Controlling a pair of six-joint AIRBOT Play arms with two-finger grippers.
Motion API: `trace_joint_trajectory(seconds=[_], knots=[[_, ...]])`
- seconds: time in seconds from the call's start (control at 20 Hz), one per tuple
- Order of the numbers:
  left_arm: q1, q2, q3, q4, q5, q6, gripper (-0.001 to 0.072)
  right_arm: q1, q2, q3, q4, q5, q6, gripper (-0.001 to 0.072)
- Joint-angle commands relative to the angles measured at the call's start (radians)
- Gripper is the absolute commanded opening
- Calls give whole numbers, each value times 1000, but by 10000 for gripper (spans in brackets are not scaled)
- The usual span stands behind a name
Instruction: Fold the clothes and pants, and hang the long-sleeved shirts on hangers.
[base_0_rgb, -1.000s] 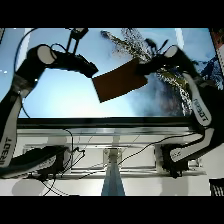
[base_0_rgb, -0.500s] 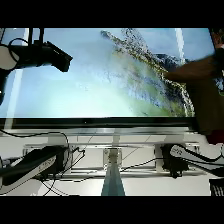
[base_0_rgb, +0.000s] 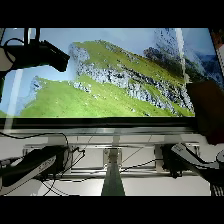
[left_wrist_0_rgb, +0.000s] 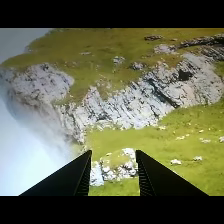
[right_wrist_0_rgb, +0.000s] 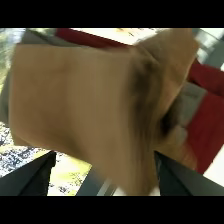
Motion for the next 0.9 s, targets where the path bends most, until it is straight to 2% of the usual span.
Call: trace_joint_trajectory(seconds=[0.0, 0.05, 0.1, 0.15, 0.2, 0.3, 0.5, 0.65, 0.85], knots=[[1, 1, 1, 0, 0, 0, 293, -33, 5, 0, 9, 6, 35, 646], [1, 1, 1, 0, 0, 0, 293, -27, 5, 0, 14, -2, 11, 481], [1, 1, 1, 0, 0, 0, 293, -13, 5, 0, 13, -8, -6, 222], [1, 1, 1, 0, 0, 0, 293, 8, 6, 0, 21, -23, -4, 38], [1, 1, 1, 0, 0, 0, 293, 42, 6, 0, 38, -43, -5, 13], [1, 1, 1, 0, 0, 0, 293, 158, 6, 0, 45, -100, -13, 12], [1, 1, 1, 0, 0, 0, 292, 521, 14, 0, 35, -202, -122, 12], [1, 1, 1, 0, 0, 0, 293, 787, 14, 1, -29, -220, -210, 12], [1, 1, 1, 0, 0, 0, 293, 921, 14, 1, -36, -216, -217, 13]])
